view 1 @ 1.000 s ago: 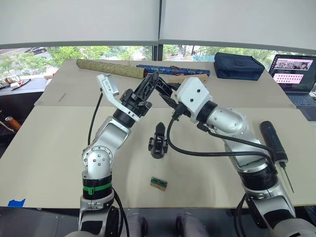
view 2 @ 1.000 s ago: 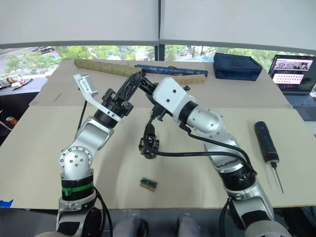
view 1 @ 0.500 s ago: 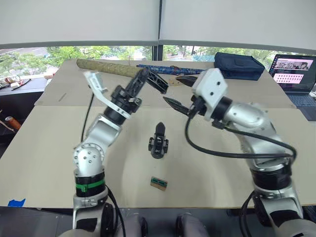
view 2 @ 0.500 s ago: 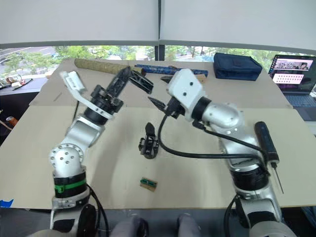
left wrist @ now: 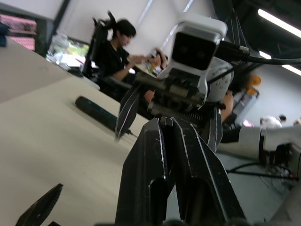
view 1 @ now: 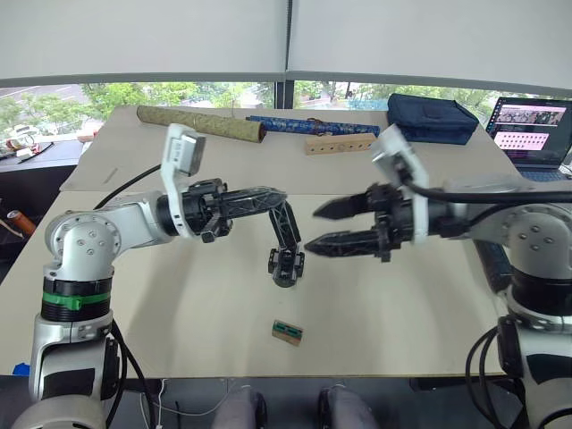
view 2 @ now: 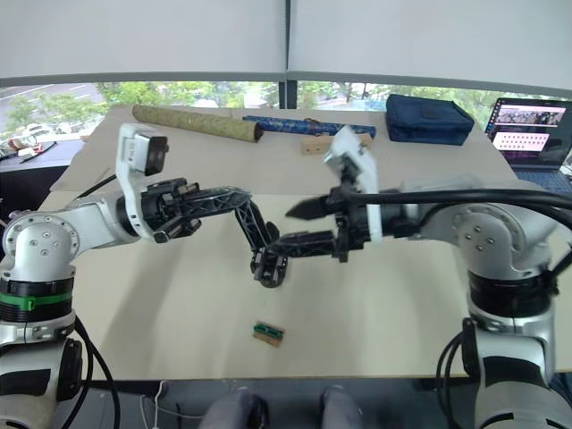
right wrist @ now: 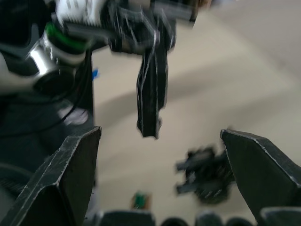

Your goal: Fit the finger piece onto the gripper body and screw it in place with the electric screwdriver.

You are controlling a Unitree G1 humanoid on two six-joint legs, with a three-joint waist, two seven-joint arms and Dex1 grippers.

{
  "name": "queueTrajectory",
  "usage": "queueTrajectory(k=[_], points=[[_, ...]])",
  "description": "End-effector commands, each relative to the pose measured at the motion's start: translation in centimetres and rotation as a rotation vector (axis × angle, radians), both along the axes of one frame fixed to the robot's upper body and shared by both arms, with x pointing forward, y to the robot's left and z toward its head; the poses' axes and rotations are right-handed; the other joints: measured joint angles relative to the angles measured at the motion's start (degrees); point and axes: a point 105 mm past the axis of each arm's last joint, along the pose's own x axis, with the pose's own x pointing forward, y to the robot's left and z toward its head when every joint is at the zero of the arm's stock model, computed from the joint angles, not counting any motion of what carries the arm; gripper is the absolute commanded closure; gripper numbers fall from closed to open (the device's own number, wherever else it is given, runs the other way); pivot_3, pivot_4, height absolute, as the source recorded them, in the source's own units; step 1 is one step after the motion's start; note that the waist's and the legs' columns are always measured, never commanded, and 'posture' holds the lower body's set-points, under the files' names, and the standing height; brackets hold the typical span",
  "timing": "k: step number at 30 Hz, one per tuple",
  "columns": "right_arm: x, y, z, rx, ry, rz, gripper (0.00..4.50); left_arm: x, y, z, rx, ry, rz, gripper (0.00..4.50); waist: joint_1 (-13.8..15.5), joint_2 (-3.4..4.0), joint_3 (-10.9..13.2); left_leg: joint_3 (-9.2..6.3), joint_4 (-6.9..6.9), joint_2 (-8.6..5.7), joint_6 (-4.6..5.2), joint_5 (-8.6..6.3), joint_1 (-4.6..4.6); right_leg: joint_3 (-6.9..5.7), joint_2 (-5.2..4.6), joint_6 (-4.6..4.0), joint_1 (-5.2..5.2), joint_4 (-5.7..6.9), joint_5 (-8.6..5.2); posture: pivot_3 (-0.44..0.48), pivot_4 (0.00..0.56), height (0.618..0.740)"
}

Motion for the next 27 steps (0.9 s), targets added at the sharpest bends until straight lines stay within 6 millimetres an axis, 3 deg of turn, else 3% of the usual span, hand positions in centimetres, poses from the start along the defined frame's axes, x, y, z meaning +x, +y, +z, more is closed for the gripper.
queueTrajectory(k=[1,15,20,27], points=[[-0.3,1.1,0.9,0.010,0.047,0.003,0.03,-0.4,-0.8,0.6,0.006,-0.047,-0.045,4.50,-0.28,0.00,0.00,0.02,-0.01,0.01,-0.01,0.01,0.00,0.02,0.00,0.00,-0.03,0.07,0.00,0.000,0.150,0.740],[-0.4,1.5,0.7,0.032,0.095,0.002,0.03,-0.2,-0.6,-0.5,0.054,-0.057,-0.037,4.50,-0.50,0.00,0.00,-0.03,-0.03,-0.01,-0.01,0.01,-0.19,-0.05,0.02,0.02,-0.11,0.10,0.01,0.000,0.150,0.740],[-0.5,1.7,0.7,0.051,0.114,0.012,1.53,-0.2,-0.7,-0.6,0.056,-0.056,-0.041,4.50,-0.52,0.00,0.00,-0.03,-0.03,0.00,-0.01,0.01,-0.20,-0.05,0.02,0.02,-0.10,0.09,0.01,0.000,0.150,0.740],[-0.9,1.7,0.3,0.056,0.131,0.021,3.96,0.2,-0.7,-0.6,0.064,-0.103,0.002,4.50,-0.56,0.00,0.00,-0.04,-0.03,0.00,-0.01,0.00,-0.20,-0.04,0.01,0.02,-0.10,0.08,0.01,0.000,0.150,0.740]])
